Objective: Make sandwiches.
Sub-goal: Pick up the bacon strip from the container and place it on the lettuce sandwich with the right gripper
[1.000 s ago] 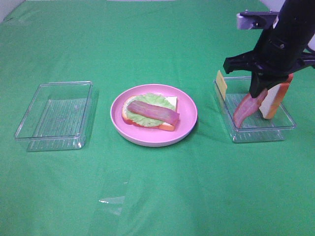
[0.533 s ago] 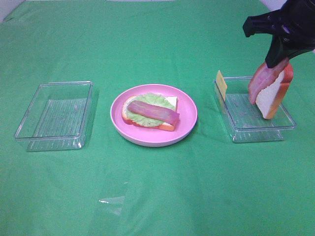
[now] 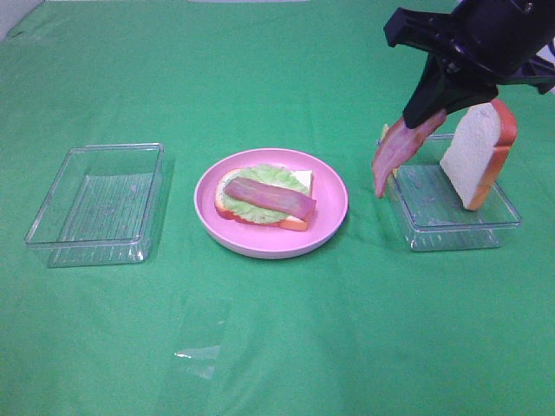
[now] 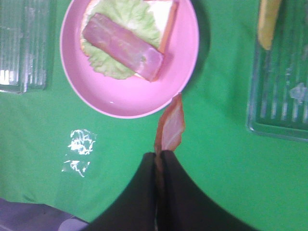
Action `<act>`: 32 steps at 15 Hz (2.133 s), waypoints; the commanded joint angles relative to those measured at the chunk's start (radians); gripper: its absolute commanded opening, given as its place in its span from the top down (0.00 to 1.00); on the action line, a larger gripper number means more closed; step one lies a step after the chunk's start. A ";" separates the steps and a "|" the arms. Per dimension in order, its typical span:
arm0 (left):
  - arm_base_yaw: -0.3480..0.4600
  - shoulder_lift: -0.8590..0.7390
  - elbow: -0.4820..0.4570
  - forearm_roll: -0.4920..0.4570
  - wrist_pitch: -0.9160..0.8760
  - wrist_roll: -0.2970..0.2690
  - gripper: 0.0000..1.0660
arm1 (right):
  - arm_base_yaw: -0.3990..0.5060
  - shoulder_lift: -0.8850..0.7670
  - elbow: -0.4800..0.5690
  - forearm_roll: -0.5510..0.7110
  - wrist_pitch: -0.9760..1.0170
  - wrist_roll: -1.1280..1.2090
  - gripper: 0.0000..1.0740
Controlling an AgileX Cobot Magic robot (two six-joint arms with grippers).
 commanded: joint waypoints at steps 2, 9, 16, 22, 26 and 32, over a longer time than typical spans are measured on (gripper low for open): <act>0.002 -0.015 0.002 -0.002 -0.005 -0.001 0.04 | 0.001 0.057 -0.007 0.150 -0.048 -0.111 1.00; 0.002 -0.015 0.002 -0.002 -0.005 -0.001 0.05 | 0.153 0.226 -0.102 0.321 -0.212 -0.236 1.00; 0.002 -0.015 0.002 -0.002 -0.005 -0.001 0.05 | 0.211 0.514 -0.433 0.368 -0.216 -0.227 1.00; 0.002 -0.015 0.002 -0.002 -0.005 -0.001 0.05 | 0.208 0.597 -0.485 0.340 -0.220 -0.187 1.00; 0.002 -0.015 0.002 -0.002 -0.005 -0.001 0.05 | 0.208 0.600 -0.483 0.098 -0.227 -0.038 1.00; 0.002 -0.015 0.002 -0.002 -0.005 -0.001 0.05 | 0.208 0.600 -0.483 -0.100 -0.177 0.082 1.00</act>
